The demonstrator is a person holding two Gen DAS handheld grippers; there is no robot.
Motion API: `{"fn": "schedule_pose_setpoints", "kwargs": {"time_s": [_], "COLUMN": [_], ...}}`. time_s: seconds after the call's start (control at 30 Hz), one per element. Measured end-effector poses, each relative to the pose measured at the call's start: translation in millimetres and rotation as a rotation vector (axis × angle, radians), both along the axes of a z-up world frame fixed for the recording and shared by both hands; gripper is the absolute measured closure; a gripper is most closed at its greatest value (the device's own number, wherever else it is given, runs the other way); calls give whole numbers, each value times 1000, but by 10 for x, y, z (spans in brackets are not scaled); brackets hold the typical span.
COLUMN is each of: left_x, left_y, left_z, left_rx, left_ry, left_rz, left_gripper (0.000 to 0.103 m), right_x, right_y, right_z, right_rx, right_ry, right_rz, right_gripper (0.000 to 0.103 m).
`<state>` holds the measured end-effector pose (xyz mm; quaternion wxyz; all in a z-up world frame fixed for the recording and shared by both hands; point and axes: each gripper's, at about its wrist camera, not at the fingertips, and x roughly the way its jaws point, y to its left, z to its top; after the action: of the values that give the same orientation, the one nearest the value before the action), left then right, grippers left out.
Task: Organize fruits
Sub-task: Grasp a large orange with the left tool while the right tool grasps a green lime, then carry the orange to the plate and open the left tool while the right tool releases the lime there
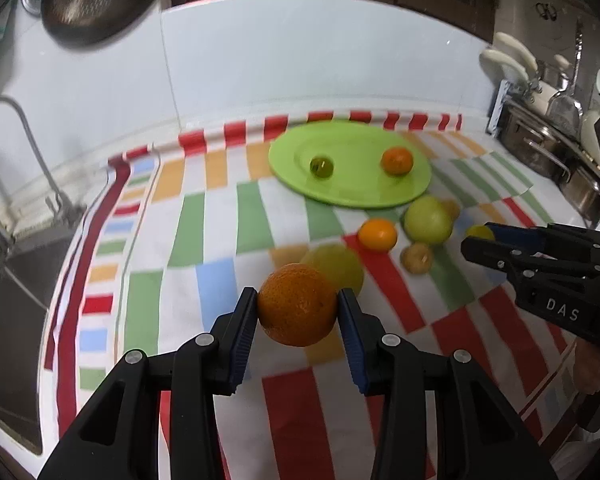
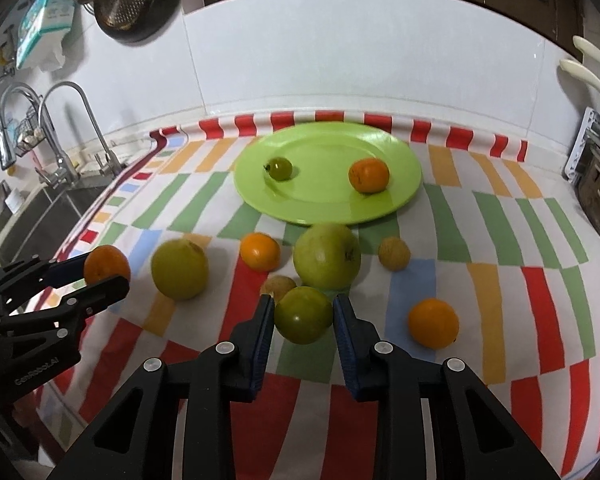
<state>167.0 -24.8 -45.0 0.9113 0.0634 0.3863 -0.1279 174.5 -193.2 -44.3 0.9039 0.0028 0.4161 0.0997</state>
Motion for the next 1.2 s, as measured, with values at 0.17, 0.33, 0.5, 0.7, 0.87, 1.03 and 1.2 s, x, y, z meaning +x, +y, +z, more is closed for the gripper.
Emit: {"fn": "schedule_pose_setpoints", "kwargs": {"time_s": [0.17,0.33,0.5,0.7,0.87,1.03,1.2], "left_x": [77,238,482,802,1166,1577,1889], "left_y": [-108,-234,-384,-566,-645,-687,-734], "left_z": [209,411,553,643,610,461,291], "left_rx": [2,-12,-38,-24,-28,-35,-12], "left_ry": [-66,-117,-133,-139,-107,-38,3], "left_rz": [-40,-77,-136,-187,-198,-205,-208], "left_gripper": [62,62,62,62,62,62,62], "right_x": [29,147,393,754,1084,1474,1837], "right_y": [-13,-75,-126,-186,-211,-219,-237], "right_z": [179,383,510,611,637,566,398], "right_rx": [12,46,37,4,0,-12,-28], "right_ry": [-41,-75,-85,-94,-84,-45,5], "right_rz": [21,37,52,70,86,99,95], "right_gripper": [72,72,72,72,72,72,72]}}
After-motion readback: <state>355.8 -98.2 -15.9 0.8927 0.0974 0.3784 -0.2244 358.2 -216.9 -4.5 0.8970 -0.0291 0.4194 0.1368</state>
